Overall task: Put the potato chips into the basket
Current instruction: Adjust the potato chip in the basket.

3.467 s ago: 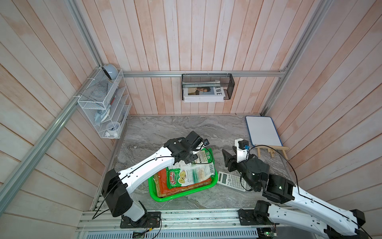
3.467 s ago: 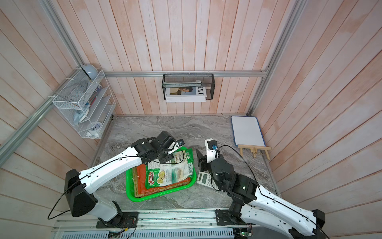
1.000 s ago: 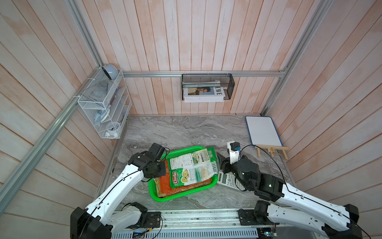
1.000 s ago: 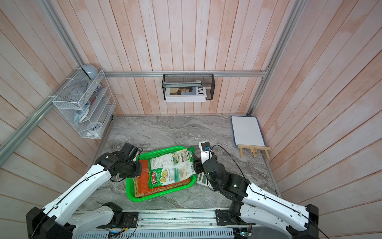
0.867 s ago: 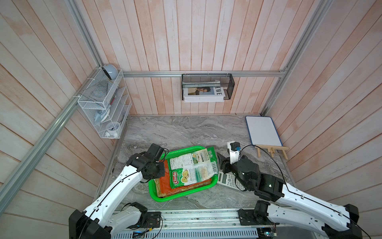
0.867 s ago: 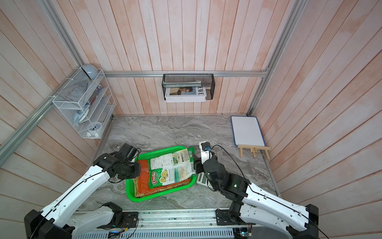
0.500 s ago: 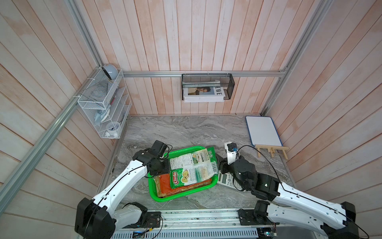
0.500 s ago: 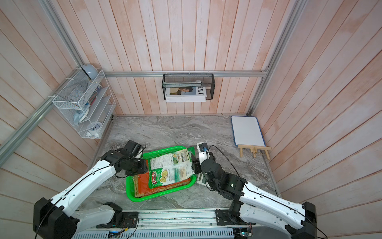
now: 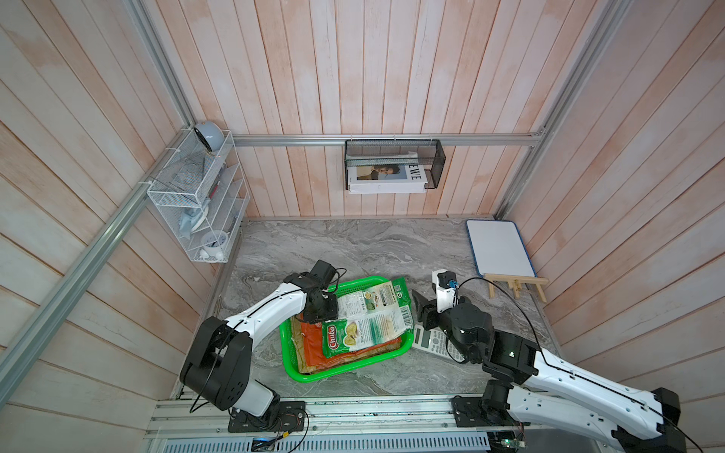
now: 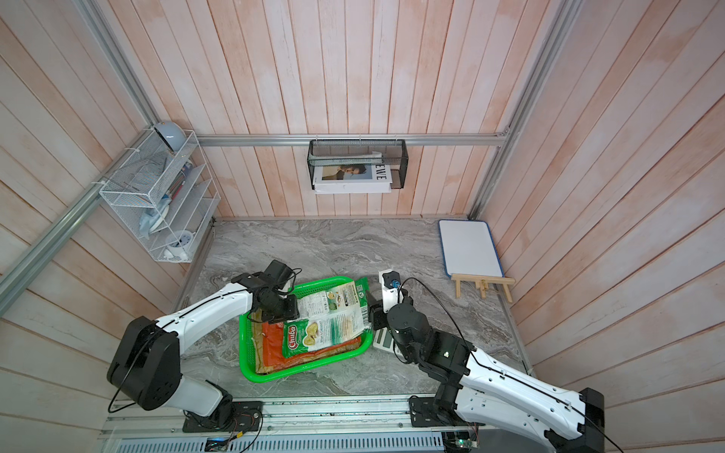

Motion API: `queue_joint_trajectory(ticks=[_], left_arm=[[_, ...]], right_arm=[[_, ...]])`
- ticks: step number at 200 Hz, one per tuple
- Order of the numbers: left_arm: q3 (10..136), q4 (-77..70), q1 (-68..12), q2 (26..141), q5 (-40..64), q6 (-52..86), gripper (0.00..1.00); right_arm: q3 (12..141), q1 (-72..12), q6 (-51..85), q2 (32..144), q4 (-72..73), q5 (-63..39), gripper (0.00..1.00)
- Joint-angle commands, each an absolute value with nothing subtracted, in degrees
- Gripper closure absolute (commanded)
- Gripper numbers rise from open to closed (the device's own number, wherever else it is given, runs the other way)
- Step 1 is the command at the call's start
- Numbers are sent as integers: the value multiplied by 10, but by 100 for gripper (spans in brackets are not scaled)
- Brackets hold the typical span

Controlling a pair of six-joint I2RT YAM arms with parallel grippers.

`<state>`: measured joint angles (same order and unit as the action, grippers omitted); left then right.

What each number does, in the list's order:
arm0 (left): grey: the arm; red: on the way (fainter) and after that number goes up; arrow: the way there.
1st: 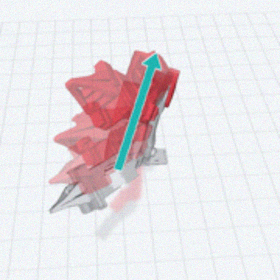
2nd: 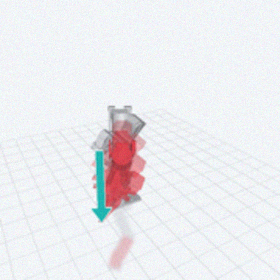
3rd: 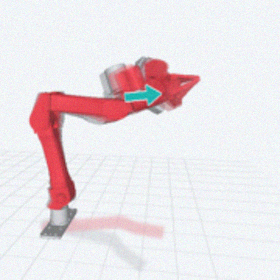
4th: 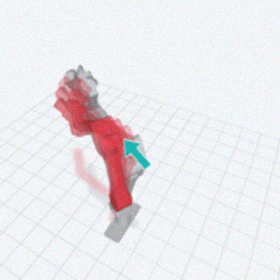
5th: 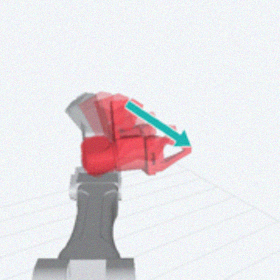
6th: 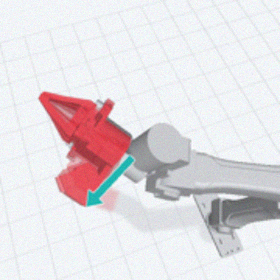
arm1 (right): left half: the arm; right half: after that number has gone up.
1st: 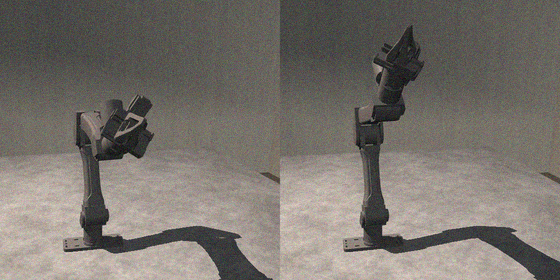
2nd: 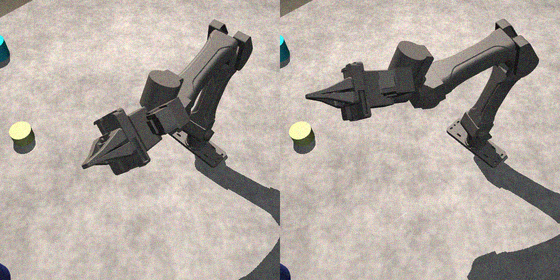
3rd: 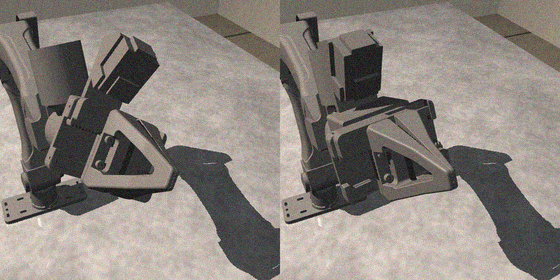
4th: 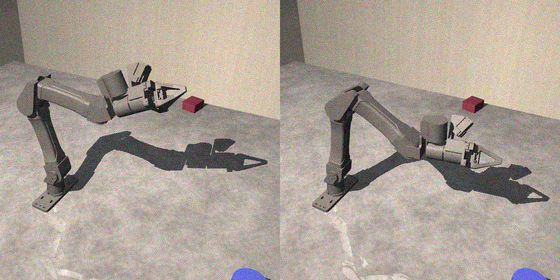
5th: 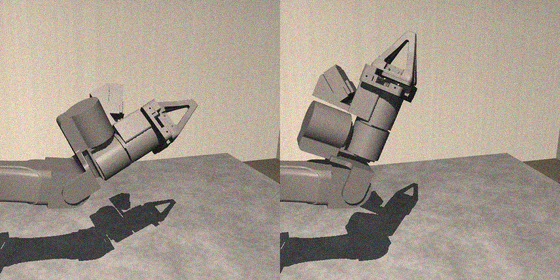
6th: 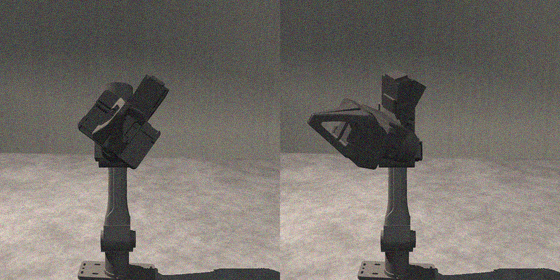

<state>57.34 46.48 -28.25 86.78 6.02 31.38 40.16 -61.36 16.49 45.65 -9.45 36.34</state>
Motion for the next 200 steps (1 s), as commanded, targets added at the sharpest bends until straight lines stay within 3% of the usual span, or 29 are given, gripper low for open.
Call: queue_joint_trajectory(ticks=[1, 34, 68, 167, 173, 190, 200], left_arm=[[577, 476, -293, 885, 2, 304, 67], [575, 472, -297, 891, -5, 311, 89], [590, 510, -297, 854, -35, 308, 100], [551, 639, -277, 720, -86, 357, 100], [547, 633, -276, 719, -77, 356, 95], [554, 619, -275, 725, -63, 349, 63], [566, 616, -275, 728, -63, 346, 53]], right_arm=[[396, -616, 166, 458, -96, 378, 37], [397, -616, 166, 461, -95, 376, 37], [396, -616, 169, 453, -102, 377, 37], [391, -616, 166, 470, -85, 366, 37], [393, -616, 164, 473, -83, 364, 37], [397, -615, 159, 481, -81, 363, 36], [401, -615, 156, 484, -81, 362, 35]])
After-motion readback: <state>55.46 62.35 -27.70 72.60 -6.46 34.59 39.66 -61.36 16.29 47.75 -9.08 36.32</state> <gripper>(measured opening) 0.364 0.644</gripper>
